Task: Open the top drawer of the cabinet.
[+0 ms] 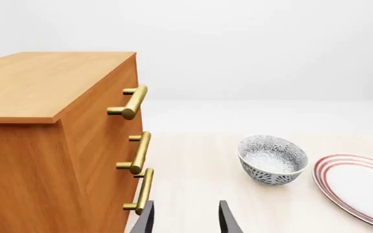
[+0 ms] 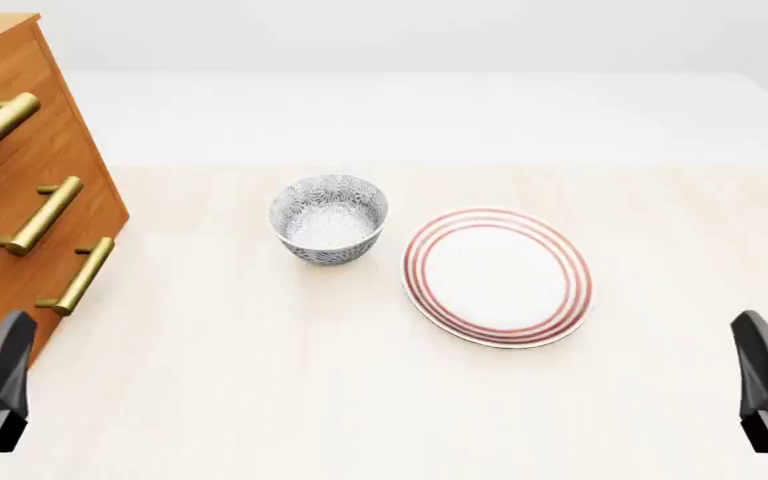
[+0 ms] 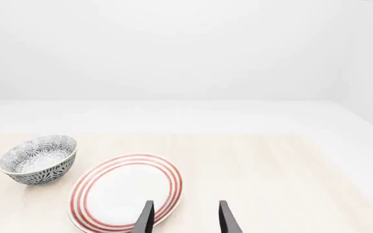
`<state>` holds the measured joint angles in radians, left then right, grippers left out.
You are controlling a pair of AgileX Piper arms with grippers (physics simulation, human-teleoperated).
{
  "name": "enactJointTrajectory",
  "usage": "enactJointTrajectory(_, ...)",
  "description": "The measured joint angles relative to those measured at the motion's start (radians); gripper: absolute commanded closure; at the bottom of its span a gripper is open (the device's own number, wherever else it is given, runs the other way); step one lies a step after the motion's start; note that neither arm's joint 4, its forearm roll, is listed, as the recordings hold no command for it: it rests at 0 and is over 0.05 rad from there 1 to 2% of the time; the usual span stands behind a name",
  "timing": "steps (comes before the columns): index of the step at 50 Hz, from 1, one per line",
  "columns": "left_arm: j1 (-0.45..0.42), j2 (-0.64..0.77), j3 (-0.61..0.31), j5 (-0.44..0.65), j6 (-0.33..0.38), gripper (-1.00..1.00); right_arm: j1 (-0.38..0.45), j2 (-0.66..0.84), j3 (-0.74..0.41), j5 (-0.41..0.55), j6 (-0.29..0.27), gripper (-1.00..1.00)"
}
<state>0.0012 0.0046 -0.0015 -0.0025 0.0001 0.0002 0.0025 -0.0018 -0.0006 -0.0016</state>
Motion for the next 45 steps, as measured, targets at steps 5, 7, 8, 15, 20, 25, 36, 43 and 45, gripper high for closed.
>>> enactJointTrajectory(5, 0.002, 0.011, -0.001, -0.007, 0.003, -1.0, 0.0, 0.001, -0.001, 0.0, -0.002, -1.0)
enactJointTrajectory(7, 0.003, 0.017, -0.001, -0.01, 0.005, -1.0, 0.0, 0.002, -0.001, -0.001, -0.002, -1.0)
enactJointTrajectory(8, 0.003, 0.022, -0.002, -0.014, 0.006, -1.0, 0.001, 0.002, -0.002, -0.001, -0.004, -1.0)
enactJointTrajectory(15, 0.003, 0.061, -0.002, -0.042, 0.027, -1.0, 0.001, 0.003, -0.002, -0.002, -0.005, -1.0)
enactJointTrajectory(20, 0.001, 0.106, -0.004, -0.074, 0.053, -1.0, 0.001, 0.003, -0.002, -0.002, -0.005, -1.0)
enactJointTrajectory(25, 0.0, 0.159, -0.009, -0.108, 0.084, -1.0, 0.001, 0.003, -0.001, -0.002, -0.005, -1.0)
enactJointTrajectory(36, 0.001, 0.272, -0.044, -0.155, 0.189, -1.0, 0.001, 0.003, -0.001, -0.003, -0.005, -1.0)
enactJointTrajectory(43, 0.007, 0.33, -0.078, -0.16, 0.282, -1.0, 0.001, 0.004, -0.001, -0.003, -0.005, -1.0)
enactJointTrajectory(45, 0.008, 0.338, -0.089, -0.155, 0.308, -1.0, 0.001, 0.004, -0.001, -0.004, -0.005, -1.0)
